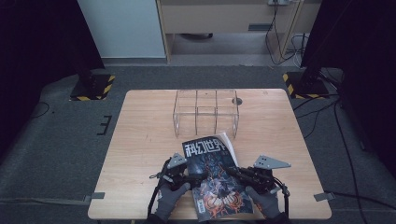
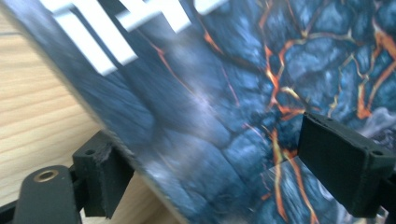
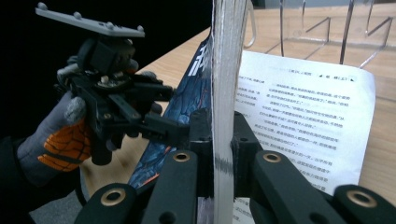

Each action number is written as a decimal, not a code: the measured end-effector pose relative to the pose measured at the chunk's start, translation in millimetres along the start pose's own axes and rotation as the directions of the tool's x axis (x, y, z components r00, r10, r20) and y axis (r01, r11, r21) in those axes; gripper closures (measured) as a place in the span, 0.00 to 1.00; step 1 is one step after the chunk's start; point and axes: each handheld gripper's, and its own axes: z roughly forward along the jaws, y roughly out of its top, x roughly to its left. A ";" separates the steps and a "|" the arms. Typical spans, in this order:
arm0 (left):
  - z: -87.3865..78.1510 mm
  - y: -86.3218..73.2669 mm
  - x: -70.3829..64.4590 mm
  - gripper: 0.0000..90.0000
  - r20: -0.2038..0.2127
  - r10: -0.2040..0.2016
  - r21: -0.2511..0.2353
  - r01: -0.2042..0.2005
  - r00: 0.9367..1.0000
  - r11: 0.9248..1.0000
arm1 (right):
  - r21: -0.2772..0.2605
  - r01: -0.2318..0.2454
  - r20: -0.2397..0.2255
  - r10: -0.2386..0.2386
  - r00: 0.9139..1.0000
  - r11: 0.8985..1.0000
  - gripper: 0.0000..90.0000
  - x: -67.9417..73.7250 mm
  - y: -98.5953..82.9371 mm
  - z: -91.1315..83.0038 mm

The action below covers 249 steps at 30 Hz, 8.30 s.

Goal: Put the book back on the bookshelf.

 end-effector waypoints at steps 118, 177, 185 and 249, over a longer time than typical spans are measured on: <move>-68.9 57.3 -48.2 0.91 0.014 0.047 -0.119 -0.045 0.999 0.992 | -0.020 -0.103 0.202 0.105 0.974 0.995 0.40 -53.9 -1.3 5.2; -108.2 176.7 29.1 0.91 -0.338 -0.086 -0.399 -0.060 0.937 0.915 | 0.238 -0.063 0.586 -0.092 0.805 0.969 0.19 -108.3 -43.3 -30.8; -89.5 183.0 40.5 0.91 -0.357 -0.117 -0.413 -0.044 0.927 0.910 | 0.240 -0.059 0.587 -0.097 0.804 0.969 0.19 -109.0 -43.5 -30.7; -62.5 96.1 50.6 0.91 -0.343 -0.114 -0.386 -0.029 0.932 0.922 | 0.259 -0.038 0.577 -0.123 0.807 0.965 0.18 -104.9 -45.8 -27.0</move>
